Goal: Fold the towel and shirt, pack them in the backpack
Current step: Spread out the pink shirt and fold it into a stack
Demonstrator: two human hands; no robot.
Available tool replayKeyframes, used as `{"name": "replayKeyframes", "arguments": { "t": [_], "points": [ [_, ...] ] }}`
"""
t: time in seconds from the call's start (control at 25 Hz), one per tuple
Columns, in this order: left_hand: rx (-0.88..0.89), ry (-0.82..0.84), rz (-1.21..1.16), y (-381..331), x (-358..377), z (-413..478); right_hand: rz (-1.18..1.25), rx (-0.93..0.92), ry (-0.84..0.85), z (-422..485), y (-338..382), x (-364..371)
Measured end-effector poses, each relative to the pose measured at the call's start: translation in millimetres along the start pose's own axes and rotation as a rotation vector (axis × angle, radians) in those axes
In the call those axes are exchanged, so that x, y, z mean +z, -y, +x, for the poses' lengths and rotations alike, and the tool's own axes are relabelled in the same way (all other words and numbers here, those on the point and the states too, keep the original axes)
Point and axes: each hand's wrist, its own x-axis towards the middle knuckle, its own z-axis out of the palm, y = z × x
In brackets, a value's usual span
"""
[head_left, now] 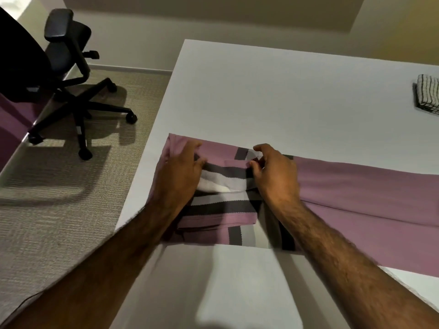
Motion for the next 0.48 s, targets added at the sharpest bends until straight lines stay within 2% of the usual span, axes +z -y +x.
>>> {"name": "replayKeyframes", "arguments": {
  "t": [0.08, 0.16, 0.28, 0.4, 0.48],
  "points": [
    [0.094, -0.099, 0.295, 5.9, 5.1, -1.4, -0.248, -0.052, -0.064, -6.2, -0.7, 5.3],
    [0.187, -0.142, 0.457, 5.7, 7.7, 0.4, -0.398, -0.129, -0.133, -12.7, 7.4, 11.6],
    [0.330, 0.041, 0.475, 8.3, 20.7, -2.5, -0.391, -0.261, 0.021, -19.6, 26.6, 30.8],
    [0.261, 0.140, 0.485, 29.4, 31.6, -5.8, -0.427, -0.231, 0.194, -26.1, 22.6, 53.8],
    [0.199, 0.155, 0.447, 39.9, 35.0, -4.9, -0.483, -0.191, 0.221, -27.6, 10.1, 60.9]
  ]
}}
